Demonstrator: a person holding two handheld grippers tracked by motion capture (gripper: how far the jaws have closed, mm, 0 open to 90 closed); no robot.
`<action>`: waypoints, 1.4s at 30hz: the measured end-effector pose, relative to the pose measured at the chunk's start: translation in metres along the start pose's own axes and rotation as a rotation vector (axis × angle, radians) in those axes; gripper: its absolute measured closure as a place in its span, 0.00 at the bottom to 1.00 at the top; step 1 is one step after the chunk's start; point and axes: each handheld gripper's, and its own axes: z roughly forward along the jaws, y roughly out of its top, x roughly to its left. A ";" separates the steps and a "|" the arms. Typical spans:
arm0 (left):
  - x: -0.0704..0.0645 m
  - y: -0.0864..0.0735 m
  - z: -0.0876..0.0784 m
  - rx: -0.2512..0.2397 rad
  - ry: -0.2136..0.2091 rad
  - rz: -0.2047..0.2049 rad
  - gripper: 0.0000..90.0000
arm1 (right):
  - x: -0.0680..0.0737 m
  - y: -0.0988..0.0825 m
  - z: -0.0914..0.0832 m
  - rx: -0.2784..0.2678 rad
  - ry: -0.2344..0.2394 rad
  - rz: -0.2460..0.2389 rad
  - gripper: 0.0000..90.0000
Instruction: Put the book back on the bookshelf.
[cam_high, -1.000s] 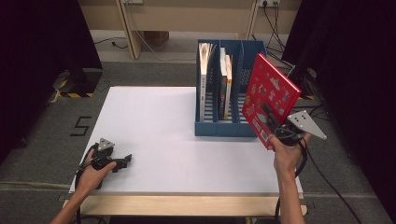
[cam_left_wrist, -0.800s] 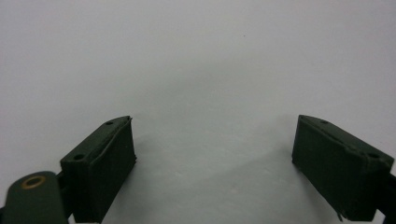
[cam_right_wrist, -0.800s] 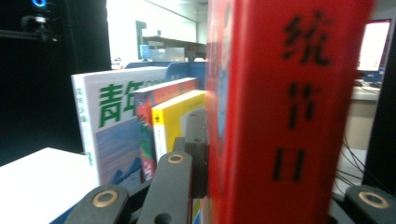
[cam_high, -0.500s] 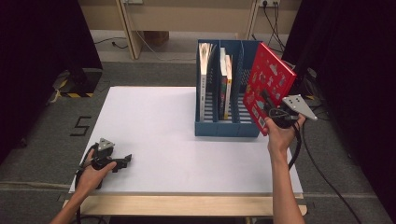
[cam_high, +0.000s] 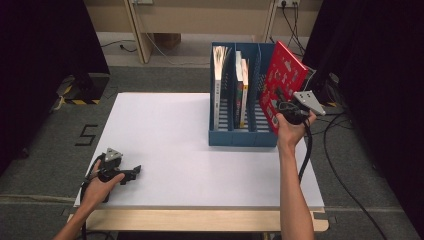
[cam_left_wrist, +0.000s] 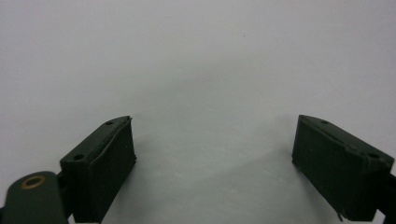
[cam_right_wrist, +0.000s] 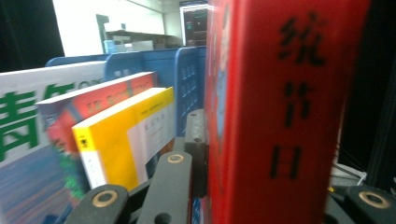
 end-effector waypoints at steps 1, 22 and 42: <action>0.000 0.000 0.000 0.000 0.000 0.000 0.13 | 0.000 0.000 0.003 0.001 -0.006 0.006 0.88; 0.000 0.000 0.000 0.000 0.001 0.000 0.13 | 0.004 -0.019 0.053 0.077 -0.058 0.026 0.88; 0.000 0.000 0.000 0.002 0.002 0.003 0.13 | 0.010 -0.034 0.077 0.158 -0.064 0.020 0.87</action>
